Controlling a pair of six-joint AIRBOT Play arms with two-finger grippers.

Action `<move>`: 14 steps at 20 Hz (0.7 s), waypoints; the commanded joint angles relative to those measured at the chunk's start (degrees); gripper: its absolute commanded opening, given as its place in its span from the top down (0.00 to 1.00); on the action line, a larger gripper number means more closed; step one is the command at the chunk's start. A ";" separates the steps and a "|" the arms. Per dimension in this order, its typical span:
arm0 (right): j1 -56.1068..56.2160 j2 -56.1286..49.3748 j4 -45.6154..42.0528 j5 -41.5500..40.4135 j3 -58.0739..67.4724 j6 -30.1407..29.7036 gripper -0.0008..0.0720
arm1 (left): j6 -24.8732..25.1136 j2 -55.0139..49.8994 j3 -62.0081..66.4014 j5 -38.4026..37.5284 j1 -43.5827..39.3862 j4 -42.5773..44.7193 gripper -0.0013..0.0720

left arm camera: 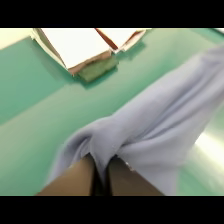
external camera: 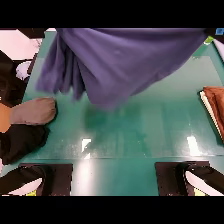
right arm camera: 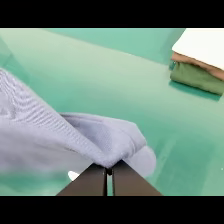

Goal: Fold the shirts.

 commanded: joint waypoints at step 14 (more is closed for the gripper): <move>0.04 -17.92 0.09 -9.55 -38.86 0.46 0.97 | 0.57 -9.68 -54.88 10.16 -13.33 0.35 0.88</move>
